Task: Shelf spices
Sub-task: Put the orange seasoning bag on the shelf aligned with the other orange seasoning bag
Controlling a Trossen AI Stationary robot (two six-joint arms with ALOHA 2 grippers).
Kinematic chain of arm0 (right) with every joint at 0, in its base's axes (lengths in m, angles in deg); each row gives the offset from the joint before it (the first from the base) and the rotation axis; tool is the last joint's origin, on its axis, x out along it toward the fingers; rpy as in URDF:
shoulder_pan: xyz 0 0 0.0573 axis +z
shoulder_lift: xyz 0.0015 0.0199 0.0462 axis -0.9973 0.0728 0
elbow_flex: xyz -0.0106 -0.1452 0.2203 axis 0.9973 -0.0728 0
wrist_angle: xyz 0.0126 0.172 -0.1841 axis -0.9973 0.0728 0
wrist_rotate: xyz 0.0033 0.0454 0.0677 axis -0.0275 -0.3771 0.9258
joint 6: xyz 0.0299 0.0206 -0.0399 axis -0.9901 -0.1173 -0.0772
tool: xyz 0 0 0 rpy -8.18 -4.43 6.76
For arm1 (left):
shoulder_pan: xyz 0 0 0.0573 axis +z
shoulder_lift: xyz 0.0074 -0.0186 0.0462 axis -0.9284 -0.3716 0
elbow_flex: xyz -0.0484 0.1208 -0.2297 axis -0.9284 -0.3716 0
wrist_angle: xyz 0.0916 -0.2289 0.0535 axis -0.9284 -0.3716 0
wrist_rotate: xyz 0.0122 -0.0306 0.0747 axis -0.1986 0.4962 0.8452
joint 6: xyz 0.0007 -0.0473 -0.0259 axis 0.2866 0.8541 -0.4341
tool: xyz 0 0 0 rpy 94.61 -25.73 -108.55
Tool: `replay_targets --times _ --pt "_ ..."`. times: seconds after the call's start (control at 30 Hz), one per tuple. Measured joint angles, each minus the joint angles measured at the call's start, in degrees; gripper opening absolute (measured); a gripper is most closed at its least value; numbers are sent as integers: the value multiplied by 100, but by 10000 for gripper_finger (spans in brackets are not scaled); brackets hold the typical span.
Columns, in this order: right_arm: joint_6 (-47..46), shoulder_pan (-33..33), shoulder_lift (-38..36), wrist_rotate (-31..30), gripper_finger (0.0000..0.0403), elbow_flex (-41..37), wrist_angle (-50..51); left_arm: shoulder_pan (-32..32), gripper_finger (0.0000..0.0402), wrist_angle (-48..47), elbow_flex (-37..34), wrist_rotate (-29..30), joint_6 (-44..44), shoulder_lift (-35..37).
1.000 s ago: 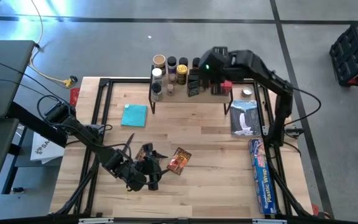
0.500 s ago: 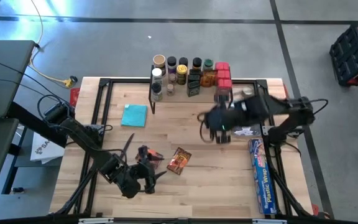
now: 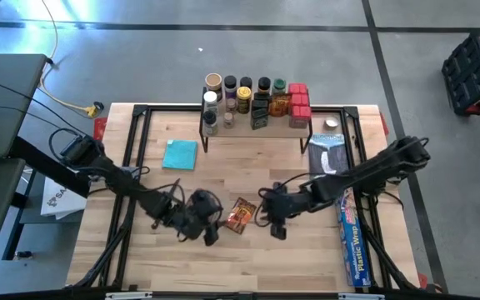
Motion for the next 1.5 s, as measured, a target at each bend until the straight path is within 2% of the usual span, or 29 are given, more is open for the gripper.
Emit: replay_targets --times 0.17,0.37,0.57,0.8,1.17,1.33,1.5 --pt "-16 -215 539 546 103 -655 -1559 370 236 543 -479 -215 125 -15" --pt "-11 -494 1337 634 115 -596 -2102 717 236 940 -873 -676 416 -27" --pt "102 -620 1881 200 137 -347 -2049 986 236 1717 -1045 -819 267 -389" --pt "1175 -490 1922 -87 140 -304 -1745 1222 236 2854 -1051 -1332 -77 -1146" --pt "2086 -39 1724 -444 140 -304 -1284 1329 236 2867 -1051 -1262 13 -1311" --pt "2023 169 1361 -799 140 -304 -851 1338 236 2943 -1047 -1262 -26 -1305" --pt "1903 390 1294 -659 143 -328 -554 1390 236 3002 -1047 -1264 -138 -1305"
